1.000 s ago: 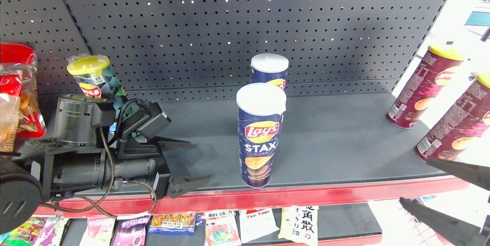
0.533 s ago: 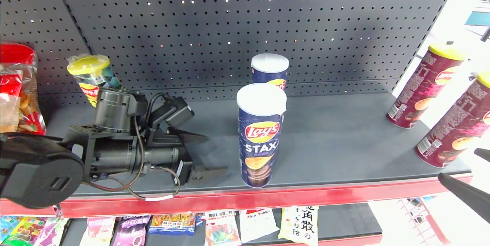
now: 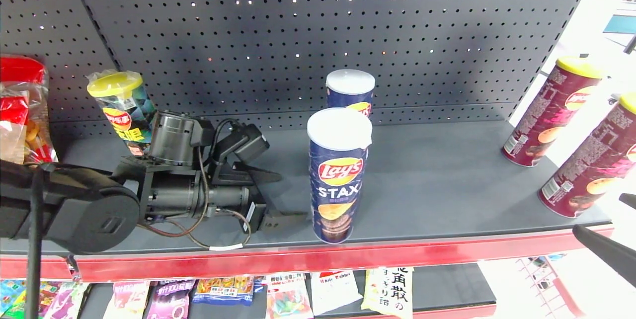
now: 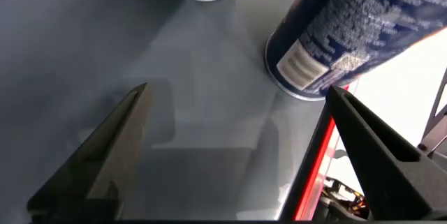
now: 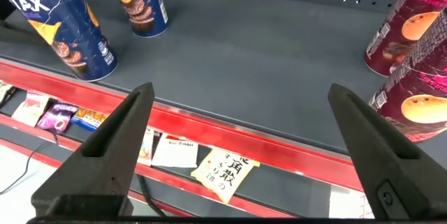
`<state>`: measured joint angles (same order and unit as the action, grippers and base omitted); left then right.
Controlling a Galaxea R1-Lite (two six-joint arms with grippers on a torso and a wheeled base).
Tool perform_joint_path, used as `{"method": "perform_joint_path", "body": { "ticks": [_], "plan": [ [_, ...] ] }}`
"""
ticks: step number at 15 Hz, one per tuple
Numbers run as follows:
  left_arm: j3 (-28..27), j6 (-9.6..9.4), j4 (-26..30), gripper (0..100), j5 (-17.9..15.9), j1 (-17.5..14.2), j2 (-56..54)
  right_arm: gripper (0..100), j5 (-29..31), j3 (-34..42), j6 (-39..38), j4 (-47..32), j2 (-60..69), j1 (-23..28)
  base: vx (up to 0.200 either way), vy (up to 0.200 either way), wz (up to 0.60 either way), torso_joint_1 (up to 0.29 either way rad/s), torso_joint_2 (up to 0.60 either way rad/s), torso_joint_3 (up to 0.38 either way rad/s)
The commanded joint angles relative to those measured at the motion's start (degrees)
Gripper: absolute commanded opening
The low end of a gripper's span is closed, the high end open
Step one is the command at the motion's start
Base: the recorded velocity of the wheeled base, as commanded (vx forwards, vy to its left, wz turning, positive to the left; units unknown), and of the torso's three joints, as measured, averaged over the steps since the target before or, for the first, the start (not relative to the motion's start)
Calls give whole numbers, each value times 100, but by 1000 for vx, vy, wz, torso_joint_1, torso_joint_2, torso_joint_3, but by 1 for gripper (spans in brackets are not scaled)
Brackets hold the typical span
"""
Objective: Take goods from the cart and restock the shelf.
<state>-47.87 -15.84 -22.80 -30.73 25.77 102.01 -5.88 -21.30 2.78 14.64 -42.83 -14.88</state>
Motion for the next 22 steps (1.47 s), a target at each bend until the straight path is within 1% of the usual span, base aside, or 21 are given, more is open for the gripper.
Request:
{"method": "perform_joint_path", "body": {
  "ticks": [1,13,16,22],
  "plan": [
    [-82,2,-6,100,6,33,117,100,-1,12,3,4,37,3,0,0,0,0,0,0],
    [-451,2,-14,100,23,86,416,100,-1,29,3,-31,37,-6,0,0,0,0,0,0],
    [-495,2,-14,100,23,148,451,100,-1,47,3,-40,37,-6,0,0,0,0,0,0],
    [-618,2,-14,100,32,148,539,100,-1,47,3,-40,46,-6,0,0,0,0,0,0]
  ]
}}
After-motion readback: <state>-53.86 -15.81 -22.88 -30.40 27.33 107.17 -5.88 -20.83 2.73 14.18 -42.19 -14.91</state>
